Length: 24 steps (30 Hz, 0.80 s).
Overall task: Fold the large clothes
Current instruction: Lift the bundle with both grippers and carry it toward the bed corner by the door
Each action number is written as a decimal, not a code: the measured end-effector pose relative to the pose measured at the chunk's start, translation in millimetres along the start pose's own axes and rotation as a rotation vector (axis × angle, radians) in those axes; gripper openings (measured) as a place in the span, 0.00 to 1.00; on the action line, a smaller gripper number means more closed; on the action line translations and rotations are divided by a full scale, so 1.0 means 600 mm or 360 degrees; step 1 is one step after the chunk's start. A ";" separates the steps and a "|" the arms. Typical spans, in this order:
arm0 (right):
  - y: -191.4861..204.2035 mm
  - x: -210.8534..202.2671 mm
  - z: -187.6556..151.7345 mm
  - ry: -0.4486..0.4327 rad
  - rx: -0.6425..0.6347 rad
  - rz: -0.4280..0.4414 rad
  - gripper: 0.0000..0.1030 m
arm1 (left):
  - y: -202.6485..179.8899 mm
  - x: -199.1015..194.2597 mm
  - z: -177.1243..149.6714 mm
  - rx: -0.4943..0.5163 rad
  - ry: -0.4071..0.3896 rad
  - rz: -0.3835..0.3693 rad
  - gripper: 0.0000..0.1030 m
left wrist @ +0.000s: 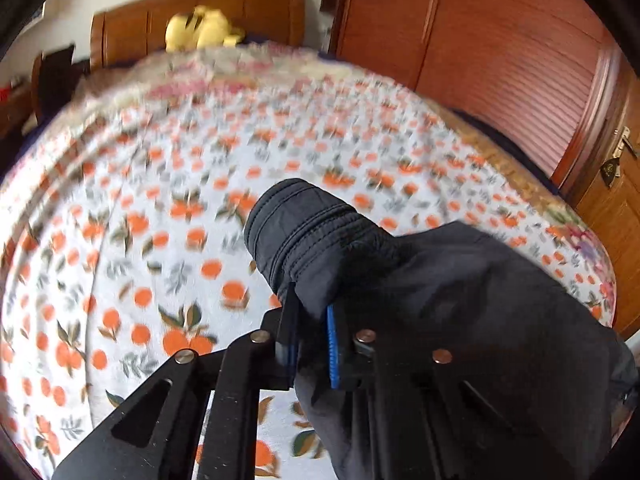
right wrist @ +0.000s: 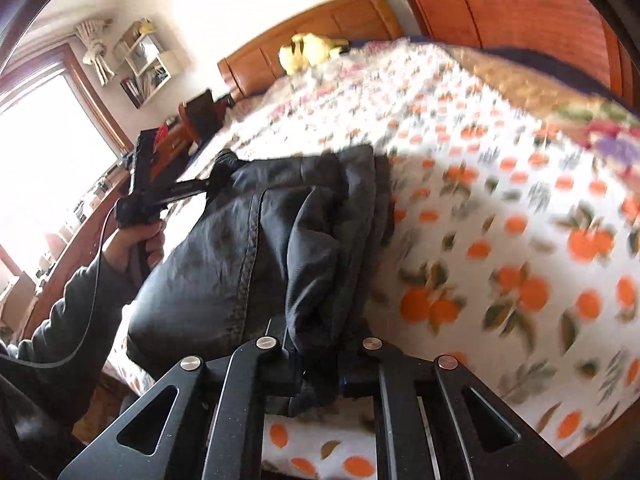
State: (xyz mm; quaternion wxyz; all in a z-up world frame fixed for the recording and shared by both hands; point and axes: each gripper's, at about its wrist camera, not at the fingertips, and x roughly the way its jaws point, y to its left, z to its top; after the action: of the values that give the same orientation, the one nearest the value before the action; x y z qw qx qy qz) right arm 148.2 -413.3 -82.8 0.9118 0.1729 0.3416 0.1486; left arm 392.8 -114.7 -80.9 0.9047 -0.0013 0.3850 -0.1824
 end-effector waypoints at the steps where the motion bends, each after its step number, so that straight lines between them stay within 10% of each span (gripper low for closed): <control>1: -0.007 -0.008 0.008 -0.0032 -0.0009 -0.0006 0.08 | -0.015 -0.011 0.008 0.0025 -0.0036 -0.0003 0.10; 10: -0.090 -0.106 0.077 -0.0235 -0.0132 -0.0312 0.07 | -0.217 -0.026 0.101 0.0282 -0.0221 -0.0211 0.08; 20: -0.238 -0.269 0.161 -0.0272 -0.0160 -0.1080 0.07 | -0.522 0.010 0.209 0.0511 -0.0313 -0.0591 0.08; 24: -0.301 -0.301 0.165 -0.0288 -0.0054 -0.1333 0.07 | -0.598 0.057 0.198 0.0558 -0.0157 -0.0675 0.13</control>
State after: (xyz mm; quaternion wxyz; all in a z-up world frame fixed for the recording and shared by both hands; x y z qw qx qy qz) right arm 112.2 -666.5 15.4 0.9224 0.0168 0.2984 -0.2446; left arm 379.5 -477.4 30.2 0.8504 0.0657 0.2943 -0.4312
